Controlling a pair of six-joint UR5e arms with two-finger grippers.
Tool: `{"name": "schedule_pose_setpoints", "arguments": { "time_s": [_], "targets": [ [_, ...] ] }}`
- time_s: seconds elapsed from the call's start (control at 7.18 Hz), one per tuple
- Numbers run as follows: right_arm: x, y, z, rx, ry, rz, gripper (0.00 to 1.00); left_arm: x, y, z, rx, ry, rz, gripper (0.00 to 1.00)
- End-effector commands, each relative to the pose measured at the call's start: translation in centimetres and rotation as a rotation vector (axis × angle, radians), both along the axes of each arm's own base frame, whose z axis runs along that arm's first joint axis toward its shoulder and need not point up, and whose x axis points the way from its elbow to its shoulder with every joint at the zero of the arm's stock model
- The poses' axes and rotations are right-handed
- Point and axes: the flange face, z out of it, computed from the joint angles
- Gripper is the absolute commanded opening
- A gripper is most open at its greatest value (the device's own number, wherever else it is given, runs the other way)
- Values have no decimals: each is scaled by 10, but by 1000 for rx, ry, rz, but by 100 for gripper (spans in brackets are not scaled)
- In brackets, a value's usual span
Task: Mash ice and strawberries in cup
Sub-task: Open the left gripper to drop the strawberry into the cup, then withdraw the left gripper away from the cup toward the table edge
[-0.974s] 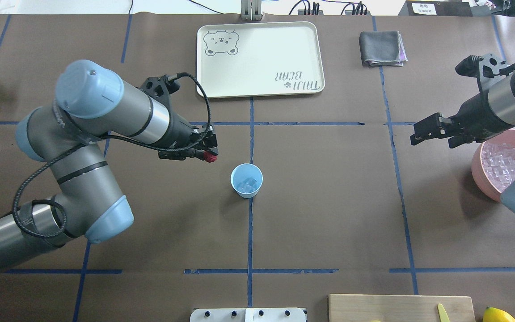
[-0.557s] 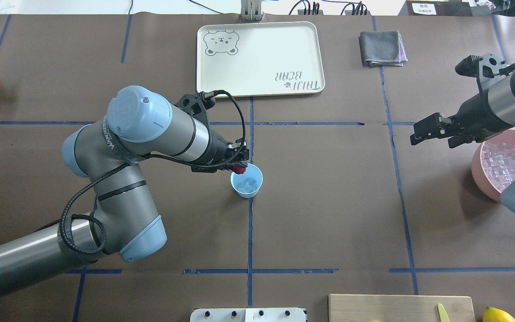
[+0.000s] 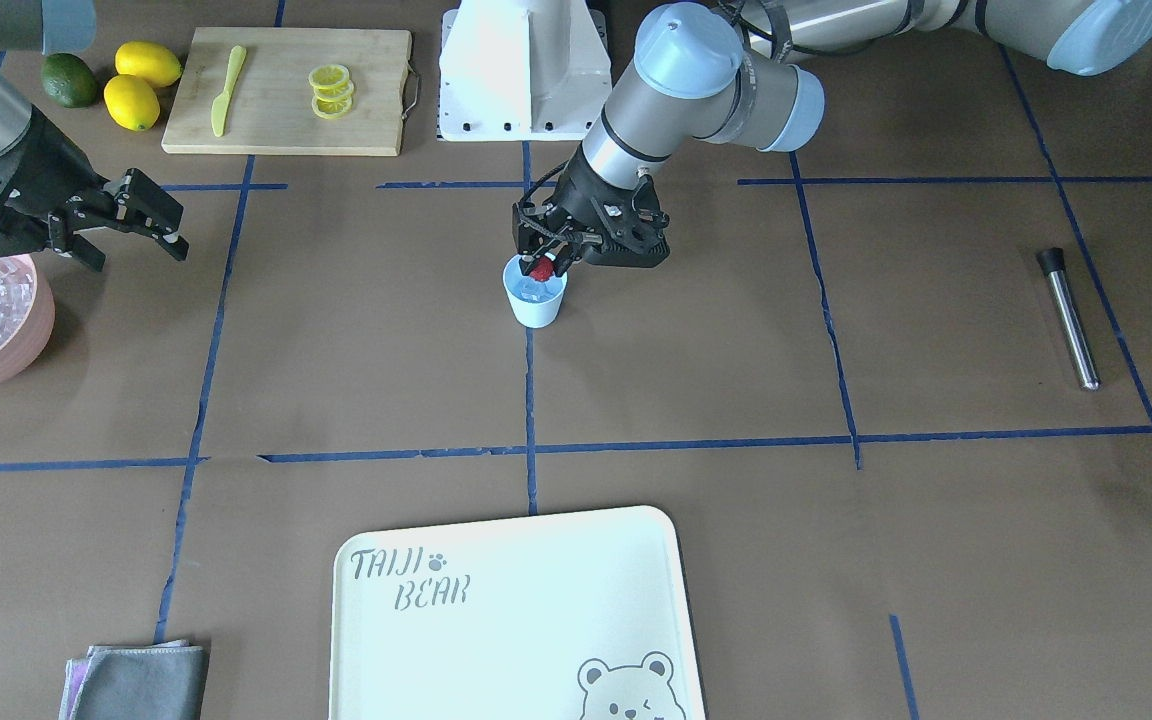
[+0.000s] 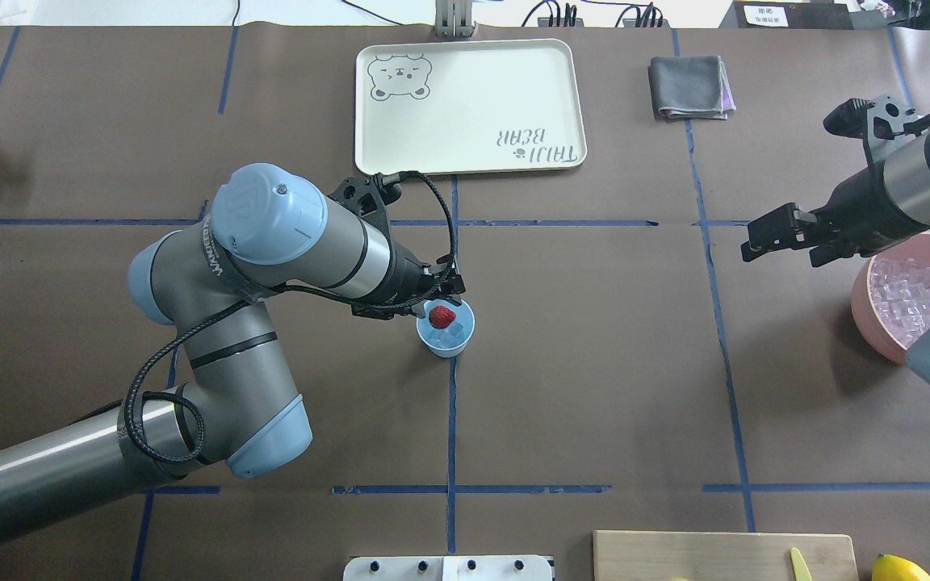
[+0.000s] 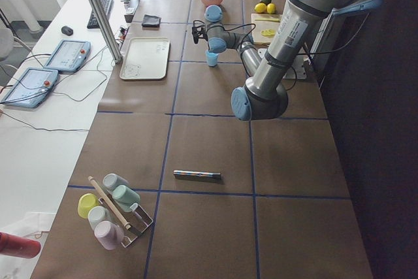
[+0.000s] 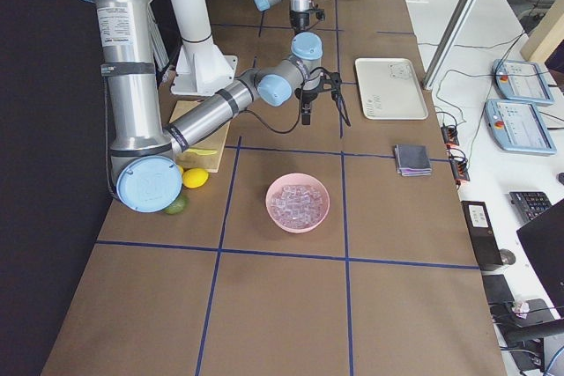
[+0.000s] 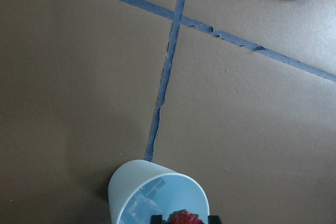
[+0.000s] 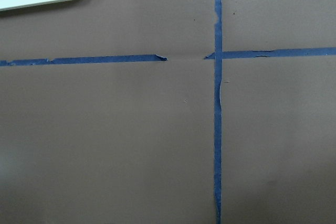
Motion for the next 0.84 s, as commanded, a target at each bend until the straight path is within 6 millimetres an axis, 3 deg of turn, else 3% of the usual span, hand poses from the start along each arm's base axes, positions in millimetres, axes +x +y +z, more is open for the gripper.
{"name": "schedule_pose_setpoints", "arguments": {
  "time_s": [0.0,0.14,0.42,0.7],
  "targets": [
    [2,3,1,-2,1,0,99,-13,-1,-4,10,13,-9,100],
    [16,-2,5,-4,6,22,99,-56,-18,6,9,14,-54,100],
    [55,-7,40,62,63,-14,99,-144,-52,81,150,-70,19,99],
    [95,-9,67,101,129,-54,99,-225,-57,218,315,-257,123,100]
  ]
}}
